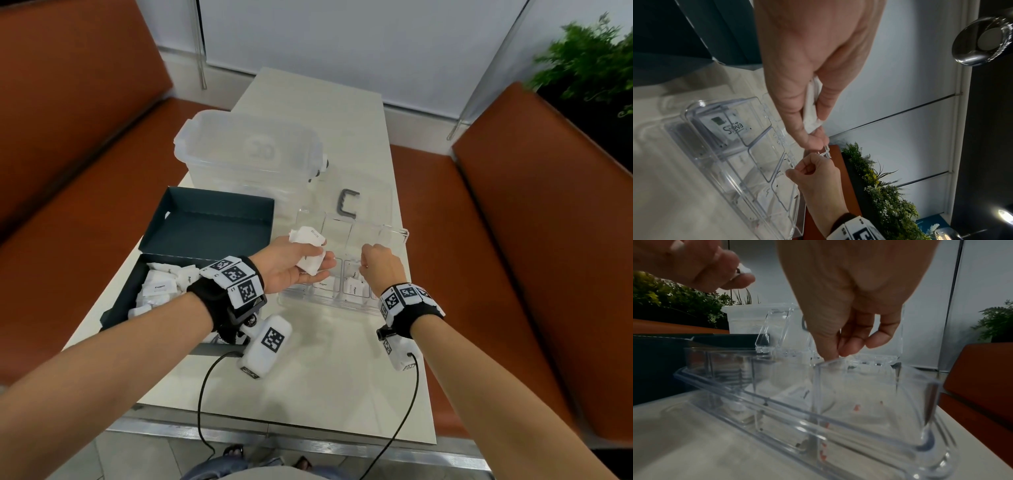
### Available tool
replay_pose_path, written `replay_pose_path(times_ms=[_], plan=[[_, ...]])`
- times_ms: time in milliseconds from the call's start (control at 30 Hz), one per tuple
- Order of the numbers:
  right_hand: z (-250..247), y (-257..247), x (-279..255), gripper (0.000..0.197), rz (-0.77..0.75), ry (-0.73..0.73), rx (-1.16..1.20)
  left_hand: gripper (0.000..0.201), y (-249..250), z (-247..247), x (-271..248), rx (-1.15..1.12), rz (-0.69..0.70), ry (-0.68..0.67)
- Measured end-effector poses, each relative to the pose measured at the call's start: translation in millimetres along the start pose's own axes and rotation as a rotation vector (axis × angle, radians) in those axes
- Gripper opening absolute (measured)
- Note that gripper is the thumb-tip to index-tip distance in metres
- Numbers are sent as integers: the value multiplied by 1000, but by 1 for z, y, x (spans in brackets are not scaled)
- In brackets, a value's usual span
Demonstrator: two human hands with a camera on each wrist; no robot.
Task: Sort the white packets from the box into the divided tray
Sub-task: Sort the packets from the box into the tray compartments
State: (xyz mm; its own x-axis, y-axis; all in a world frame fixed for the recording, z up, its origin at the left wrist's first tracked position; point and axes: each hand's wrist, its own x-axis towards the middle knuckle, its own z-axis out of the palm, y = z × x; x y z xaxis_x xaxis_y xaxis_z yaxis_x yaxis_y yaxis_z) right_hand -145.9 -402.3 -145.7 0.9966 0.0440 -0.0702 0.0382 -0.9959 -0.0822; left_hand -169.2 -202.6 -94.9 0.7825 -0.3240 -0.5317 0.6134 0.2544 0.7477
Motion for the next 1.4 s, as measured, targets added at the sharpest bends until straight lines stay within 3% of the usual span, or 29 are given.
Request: replay_pose_path(times_ms=[467, 700, 867, 1000, 1067, 1200, 1400], plan=[[-13, 0, -9, 12, 5, 42, 51, 33, 3, -7, -3, -41, -16, -23], [-43, -19, -22, 7, -20, 182, 589, 32, -2, -5, -1, -7, 54, -49], [-53, -37, -38, 26, 7, -7, 873, 30, -5, 0, 1, -26, 164, 24], [-63, -34, -43, 22, 126, -43, 1147, 34, -6, 13, 4, -70, 209, 62], [-69, -29, -46, 23, 186, -101, 1258, 26, -5, 21, 5, -80, 224, 46], [-71, -24, -54, 24, 218, -179, 1330, 12, -6, 35, 8, -78, 235, 22], [-77, -13, -45, 8, 277, 10, 1322, 23, -1, 33, 9, -185, 206, 66]])
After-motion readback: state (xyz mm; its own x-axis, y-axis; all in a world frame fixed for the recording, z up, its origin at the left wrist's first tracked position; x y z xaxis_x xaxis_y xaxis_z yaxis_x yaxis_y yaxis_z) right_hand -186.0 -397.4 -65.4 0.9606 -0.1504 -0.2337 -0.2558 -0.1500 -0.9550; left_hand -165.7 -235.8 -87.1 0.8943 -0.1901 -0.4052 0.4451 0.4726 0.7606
